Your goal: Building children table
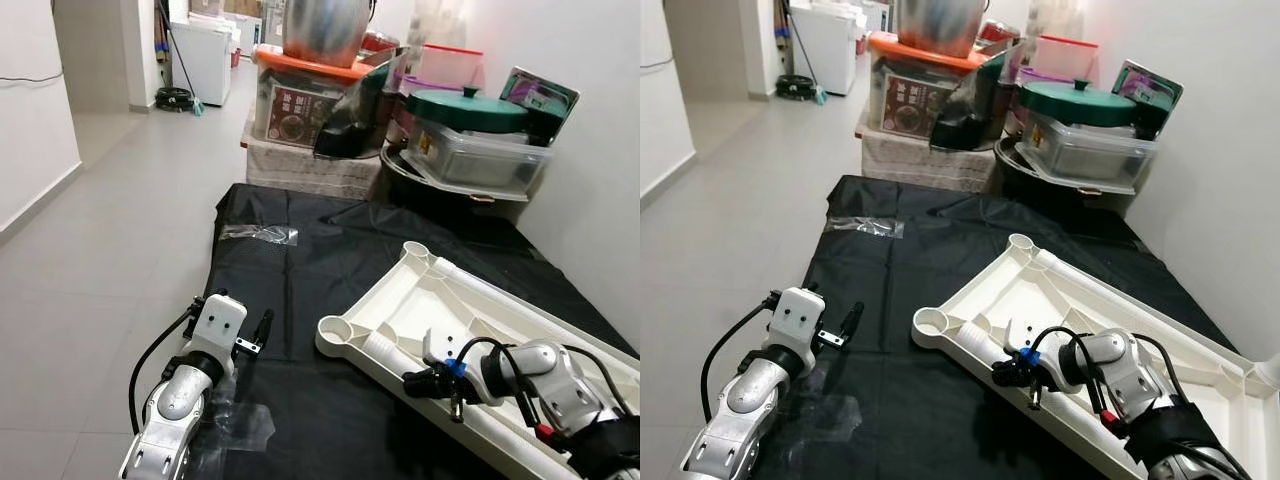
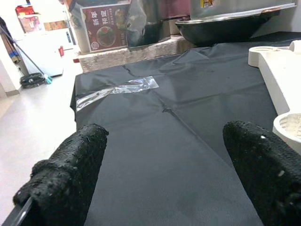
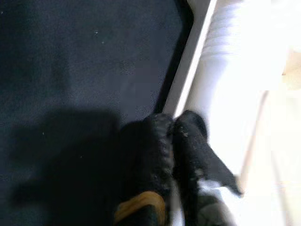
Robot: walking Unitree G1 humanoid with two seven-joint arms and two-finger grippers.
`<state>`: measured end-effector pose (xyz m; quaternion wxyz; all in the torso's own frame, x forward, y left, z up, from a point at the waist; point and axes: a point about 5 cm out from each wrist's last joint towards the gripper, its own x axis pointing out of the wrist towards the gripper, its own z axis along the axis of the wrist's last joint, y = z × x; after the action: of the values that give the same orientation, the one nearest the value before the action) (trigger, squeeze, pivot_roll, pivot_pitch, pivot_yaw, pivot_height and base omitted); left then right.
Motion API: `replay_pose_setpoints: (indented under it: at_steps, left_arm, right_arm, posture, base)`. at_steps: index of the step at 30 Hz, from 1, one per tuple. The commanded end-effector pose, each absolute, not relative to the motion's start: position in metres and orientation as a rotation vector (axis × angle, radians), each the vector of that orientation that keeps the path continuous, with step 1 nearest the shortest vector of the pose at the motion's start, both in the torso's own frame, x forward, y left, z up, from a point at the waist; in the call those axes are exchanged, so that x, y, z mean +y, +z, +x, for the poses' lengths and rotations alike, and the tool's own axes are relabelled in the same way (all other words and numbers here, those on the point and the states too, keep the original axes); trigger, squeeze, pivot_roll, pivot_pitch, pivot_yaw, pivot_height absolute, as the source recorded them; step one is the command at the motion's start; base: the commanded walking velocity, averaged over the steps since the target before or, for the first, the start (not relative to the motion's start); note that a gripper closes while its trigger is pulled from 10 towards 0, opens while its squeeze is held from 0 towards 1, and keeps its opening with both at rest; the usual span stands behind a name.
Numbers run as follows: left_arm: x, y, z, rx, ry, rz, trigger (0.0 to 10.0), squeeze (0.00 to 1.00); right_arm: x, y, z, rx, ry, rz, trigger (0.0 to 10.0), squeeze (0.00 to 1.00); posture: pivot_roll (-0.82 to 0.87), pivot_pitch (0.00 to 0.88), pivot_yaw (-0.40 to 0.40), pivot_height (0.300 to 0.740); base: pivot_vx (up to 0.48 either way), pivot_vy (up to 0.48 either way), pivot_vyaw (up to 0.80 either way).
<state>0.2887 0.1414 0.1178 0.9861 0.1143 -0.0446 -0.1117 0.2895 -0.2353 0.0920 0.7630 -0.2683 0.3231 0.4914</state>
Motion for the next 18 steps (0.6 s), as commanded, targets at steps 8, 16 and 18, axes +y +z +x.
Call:
replay_pose_setpoints:
  at_steps: [8, 16, 18]
  left_arm:
    - [0.136, 0.115, 0.289, -0.079, -0.234, 0.239, 10.0, 0.00]
    - [0.136, 0.113, 0.288, -0.076, -0.231, 0.238, 10.0, 0.00]
    - [0.136, 0.113, 0.288, -0.075, -0.233, 0.236, 10.0, 0.00]
  right_arm:
    - [-0.245, 0.052, 0.261, 0.956, 1.041, -0.534, 10.0, 1.00]
    - [-0.258, 0.060, 0.256, 0.979, 1.052, -0.590, 10.0, 1.00]
    - [-0.264, 0.062, 0.252, 0.990, 1.079, -0.631, 10.0, 1.00]
  posture:
    - [0.07, 0.000, -0.147, 0.740]
    - [0.06, 0.000, -0.148, 0.740]
    - [0.06, 0.000, -0.148, 0.740]
  base:
    - [0.000, 0.000, 0.00]
    - [0.000, 0.000, 0.00]
    - [0.000, 0.000, 0.00]
